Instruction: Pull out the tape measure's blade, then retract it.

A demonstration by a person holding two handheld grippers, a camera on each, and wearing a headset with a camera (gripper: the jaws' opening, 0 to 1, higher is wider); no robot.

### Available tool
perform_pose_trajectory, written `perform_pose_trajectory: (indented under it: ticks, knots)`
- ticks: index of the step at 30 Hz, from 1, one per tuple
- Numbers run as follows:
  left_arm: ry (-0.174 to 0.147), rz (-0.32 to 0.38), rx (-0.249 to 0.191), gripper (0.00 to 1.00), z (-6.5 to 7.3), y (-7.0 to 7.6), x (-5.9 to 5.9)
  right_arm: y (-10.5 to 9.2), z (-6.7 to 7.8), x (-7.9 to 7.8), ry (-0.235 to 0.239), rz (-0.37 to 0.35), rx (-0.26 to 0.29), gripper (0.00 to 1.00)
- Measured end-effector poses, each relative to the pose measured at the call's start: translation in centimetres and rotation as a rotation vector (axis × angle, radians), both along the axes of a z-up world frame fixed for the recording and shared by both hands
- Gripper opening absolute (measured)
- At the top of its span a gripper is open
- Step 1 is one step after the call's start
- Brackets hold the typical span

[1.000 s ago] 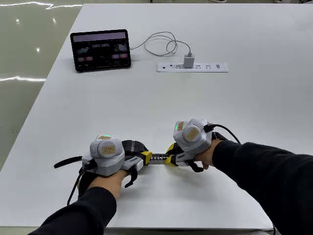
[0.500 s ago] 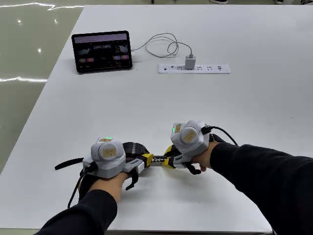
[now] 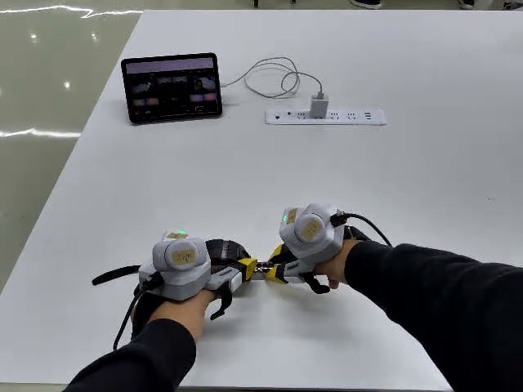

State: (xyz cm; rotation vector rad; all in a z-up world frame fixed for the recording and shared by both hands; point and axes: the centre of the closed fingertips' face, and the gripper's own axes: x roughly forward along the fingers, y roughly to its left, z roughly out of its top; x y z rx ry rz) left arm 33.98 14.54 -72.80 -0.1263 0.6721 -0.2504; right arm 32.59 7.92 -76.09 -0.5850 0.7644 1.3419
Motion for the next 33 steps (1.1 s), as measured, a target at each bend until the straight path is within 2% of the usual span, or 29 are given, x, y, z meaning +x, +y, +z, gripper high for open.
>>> perform_pose_trajectory:
  ticks: [33]
  knots:
    - [0.004, 0.003, -0.014, 0.58, -0.1, 0.1, 0.2, 2.2, -0.1, 0.0, -0.005, 0.048, 0.016, 0.11]
